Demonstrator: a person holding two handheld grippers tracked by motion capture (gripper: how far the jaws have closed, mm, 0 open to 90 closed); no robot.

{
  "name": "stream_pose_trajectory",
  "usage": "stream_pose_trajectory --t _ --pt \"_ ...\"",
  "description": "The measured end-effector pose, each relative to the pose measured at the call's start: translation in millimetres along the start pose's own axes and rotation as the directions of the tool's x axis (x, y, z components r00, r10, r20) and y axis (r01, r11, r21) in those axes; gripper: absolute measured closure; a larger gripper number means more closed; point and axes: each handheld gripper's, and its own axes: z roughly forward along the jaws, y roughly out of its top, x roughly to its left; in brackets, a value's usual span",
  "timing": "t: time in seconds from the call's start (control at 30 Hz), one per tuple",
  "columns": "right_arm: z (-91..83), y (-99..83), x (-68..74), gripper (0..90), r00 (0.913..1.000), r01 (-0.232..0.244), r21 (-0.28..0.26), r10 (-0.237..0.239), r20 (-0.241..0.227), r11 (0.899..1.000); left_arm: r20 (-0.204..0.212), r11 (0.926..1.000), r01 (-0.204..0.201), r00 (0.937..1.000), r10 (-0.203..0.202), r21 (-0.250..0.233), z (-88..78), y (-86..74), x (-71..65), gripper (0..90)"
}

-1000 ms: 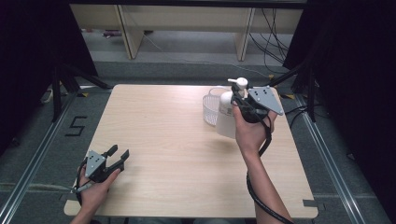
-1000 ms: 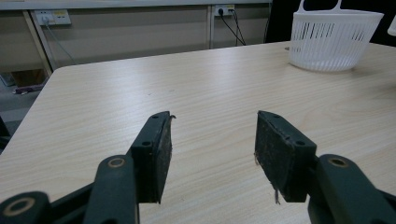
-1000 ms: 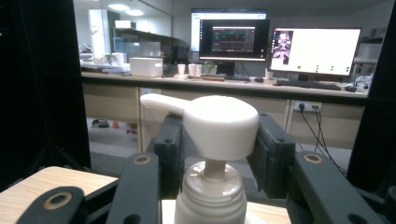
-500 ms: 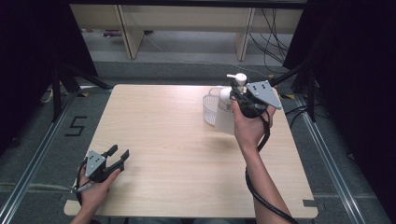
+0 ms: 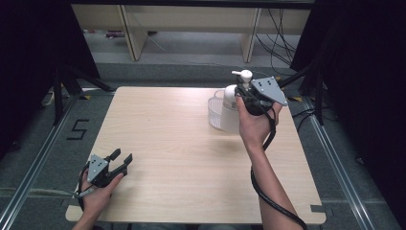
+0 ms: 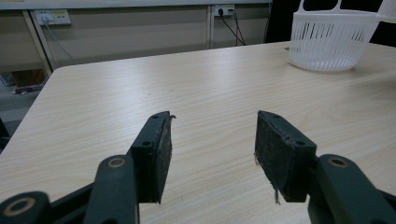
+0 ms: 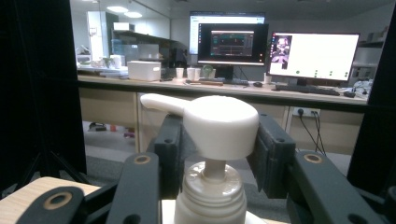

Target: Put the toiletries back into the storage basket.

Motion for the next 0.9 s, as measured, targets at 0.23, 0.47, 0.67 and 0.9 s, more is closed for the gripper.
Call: stream_pose_trajectory --t 0.23,0.47,0.67,0.9 --pt "4.4 3.7 -1.0 60.1 1.0 -0.005 -0.003 0.005 0.007 1.0 0.001 1.0 0.001 1.0 -0.001 -0.001 0.0 0.0 0.0 45.7" --pt "8.9 6.8 -1.5 60.0 1.0 -0.001 -0.003 0.001 0.006 1.0 0.001 1.0 0.0 1.0 0.0 -0.001 0.0 0.0 0.1 45.8" --pt "13.4 9.8 -2.4 60.1 1.0 0.001 -0.007 -0.001 0.009 1.0 0.001 1.0 0.0 1.0 0.0 -0.001 0.0 0.0 0.1 45.8" --pt "18.8 11.2 -2.3 60.0 0.9999 -0.005 0.002 0.005 0.009 1.0 0.002 1.0 0.0 1.0 0.0 -0.001 0.0 0.0 0.1 45.8"
